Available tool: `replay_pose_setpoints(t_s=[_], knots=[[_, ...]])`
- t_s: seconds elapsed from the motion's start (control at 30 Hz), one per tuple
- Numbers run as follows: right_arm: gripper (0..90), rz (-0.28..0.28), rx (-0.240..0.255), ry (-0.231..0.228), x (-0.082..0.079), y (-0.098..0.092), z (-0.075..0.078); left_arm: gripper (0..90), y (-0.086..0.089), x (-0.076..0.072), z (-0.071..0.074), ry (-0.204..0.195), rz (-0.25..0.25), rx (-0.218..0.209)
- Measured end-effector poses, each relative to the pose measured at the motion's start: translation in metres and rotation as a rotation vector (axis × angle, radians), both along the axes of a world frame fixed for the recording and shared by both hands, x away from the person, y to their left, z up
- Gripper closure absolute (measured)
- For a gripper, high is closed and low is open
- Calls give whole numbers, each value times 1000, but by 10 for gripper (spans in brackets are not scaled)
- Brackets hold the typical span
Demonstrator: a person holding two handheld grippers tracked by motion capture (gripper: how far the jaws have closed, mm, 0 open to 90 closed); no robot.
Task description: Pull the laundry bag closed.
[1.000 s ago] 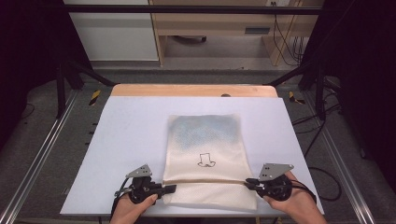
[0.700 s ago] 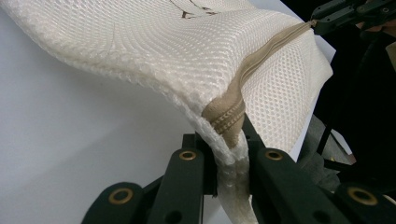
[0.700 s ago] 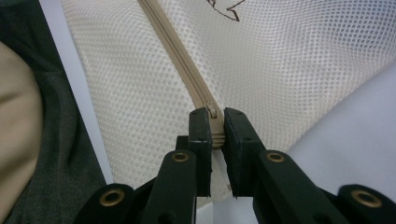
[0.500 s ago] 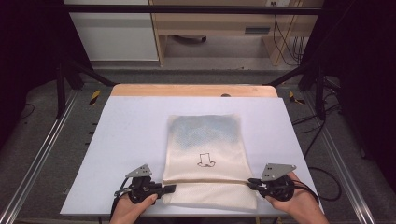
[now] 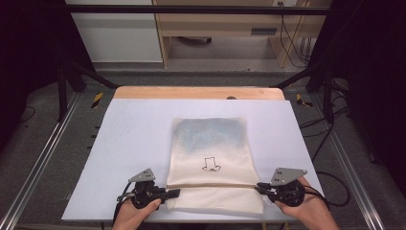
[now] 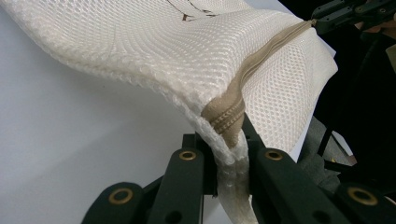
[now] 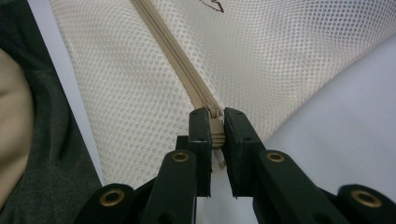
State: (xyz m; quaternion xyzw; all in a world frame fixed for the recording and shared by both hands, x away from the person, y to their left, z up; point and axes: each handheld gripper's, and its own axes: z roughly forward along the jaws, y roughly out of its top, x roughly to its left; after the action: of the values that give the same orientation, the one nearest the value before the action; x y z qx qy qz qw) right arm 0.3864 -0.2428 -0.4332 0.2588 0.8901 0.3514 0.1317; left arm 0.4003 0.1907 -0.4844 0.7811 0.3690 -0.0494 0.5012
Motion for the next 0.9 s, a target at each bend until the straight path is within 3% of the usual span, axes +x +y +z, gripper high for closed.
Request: replay_pose_setpoints(t_s=[0.73, 0.83, 0.9], knots=[[819, -11, 9, 2, 0, -2, -1, 817, -1, -2, 0, -5, 5, 11], [812, -8, 12, 12, 0, 0, -4, 764, -1, -3, 2, -8, 13, -4], [768, -7, 20, 18, 0, 1, -4, 655, -1, -7, 6, -30, 48, 20]])
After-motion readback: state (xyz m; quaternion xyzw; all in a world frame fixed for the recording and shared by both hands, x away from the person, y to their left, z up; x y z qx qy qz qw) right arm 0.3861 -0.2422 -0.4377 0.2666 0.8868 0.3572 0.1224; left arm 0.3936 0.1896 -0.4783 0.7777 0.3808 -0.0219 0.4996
